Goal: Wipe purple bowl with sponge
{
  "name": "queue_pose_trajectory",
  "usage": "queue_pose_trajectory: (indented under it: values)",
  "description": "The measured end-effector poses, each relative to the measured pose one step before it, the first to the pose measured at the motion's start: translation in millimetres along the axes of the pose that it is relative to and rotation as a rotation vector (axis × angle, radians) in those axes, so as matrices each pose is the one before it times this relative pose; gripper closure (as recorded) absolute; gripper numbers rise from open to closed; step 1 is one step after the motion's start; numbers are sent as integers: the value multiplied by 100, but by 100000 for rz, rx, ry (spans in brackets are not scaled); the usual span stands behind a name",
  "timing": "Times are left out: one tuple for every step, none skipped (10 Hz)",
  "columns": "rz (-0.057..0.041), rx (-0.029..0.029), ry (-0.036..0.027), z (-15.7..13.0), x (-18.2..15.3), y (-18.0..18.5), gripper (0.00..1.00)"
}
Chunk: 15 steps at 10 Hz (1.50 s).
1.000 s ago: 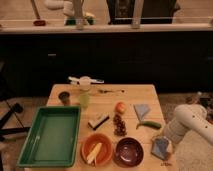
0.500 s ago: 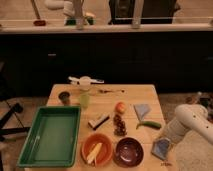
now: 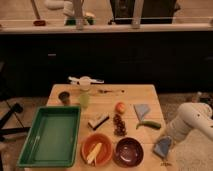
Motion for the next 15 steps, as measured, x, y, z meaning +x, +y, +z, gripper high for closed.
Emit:
queue_pose_trajectory:
  values:
    - [676,74,586,-493,144,-65,100]
    - [1320,-56,853,-633,172,196,100]
    - [2001,1,1258,-859,135,177,100]
    - [2353,561,1529,-1564,-62,-7,100]
    - [1680,861,825,-1345,-181,-35,100]
    - [1858,1314,407,-1215,-186,-175,100]
    - [3282,1568,199,-1783,-416,-276,100]
    - [1778,964,201,-902,-314,-313,100]
    - [2420,594,-277,-892,-920,-536,100]
    - [2106,523,-171,-583,-1017,-780,100]
    - [1145,421,33,-258,-397,-292,100]
    - [197,118,6,-18,-33,-20,100]
    - [203,61,33,-20,39,97,100]
    - [-66,4,-9,6,-13,-34,100]
    - [-115,0,-14,15,-19,-63,100]
